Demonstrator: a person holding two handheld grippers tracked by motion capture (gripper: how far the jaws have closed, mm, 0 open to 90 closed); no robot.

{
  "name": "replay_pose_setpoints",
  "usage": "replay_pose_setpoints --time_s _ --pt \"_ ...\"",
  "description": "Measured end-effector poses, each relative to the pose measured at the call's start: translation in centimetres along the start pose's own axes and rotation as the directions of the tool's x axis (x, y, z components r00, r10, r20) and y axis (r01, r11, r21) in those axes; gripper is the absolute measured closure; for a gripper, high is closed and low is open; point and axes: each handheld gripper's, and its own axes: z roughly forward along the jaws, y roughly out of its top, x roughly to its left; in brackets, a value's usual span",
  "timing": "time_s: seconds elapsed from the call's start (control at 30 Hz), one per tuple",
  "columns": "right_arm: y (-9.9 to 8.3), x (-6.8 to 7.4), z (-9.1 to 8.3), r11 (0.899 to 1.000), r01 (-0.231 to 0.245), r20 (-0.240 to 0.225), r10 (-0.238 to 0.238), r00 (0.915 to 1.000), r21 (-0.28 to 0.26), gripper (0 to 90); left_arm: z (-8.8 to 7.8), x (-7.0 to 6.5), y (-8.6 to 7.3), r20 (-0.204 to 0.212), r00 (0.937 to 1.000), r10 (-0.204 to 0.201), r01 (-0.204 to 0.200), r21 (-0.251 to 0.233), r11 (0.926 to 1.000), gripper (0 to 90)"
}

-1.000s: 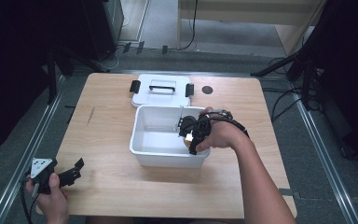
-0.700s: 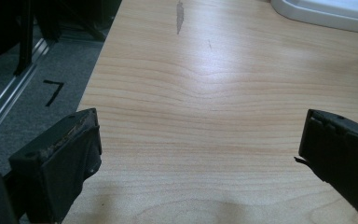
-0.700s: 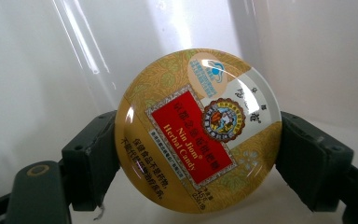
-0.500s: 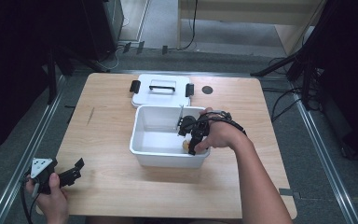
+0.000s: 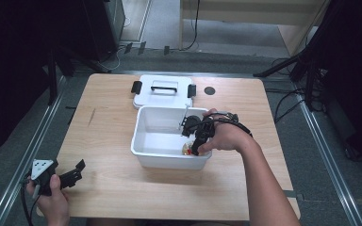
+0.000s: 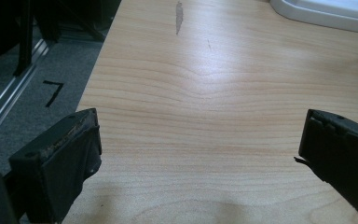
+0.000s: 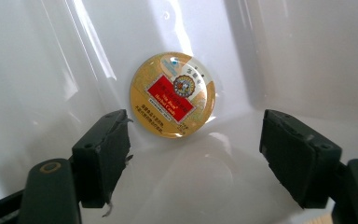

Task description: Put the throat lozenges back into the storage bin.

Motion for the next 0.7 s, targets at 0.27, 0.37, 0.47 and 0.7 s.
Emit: replay_pose_setpoints --time_s 0.27,0.37,0.47,0.7 --pt "-0.6 -0.1 -2.1 0.997 -0.049 0.009 0.050 0.9987 -0.056 26.5 0.0 0.0 0.0 -0.001 1.0000 0.003 -0.003 0.001 1.0000 0.0" --pt "-1.0 -0.2 -2.9 0.995 -0.065 0.009 0.066 0.9978 -0.076 26.5 0.0 0.0 0.0 -0.002 1.0000 0.004 -0.004 0.004 1.0000 0.0" --pt "-1.4 -0.2 -3.8 0.992 -0.084 0.013 0.085 0.9963 -0.090 26.4 0.0 -0.1 0.0 -0.003 1.0000 0.005 -0.005 0.004 1.0000 0.0" --pt "-2.6 -0.1 -5.9 0.988 -0.110 0.024 0.113 0.9933 -0.107 25.8 0.0 -0.1 0.0 -0.004 1.0000 0.007 -0.007 0.005 1.0000 0.0"
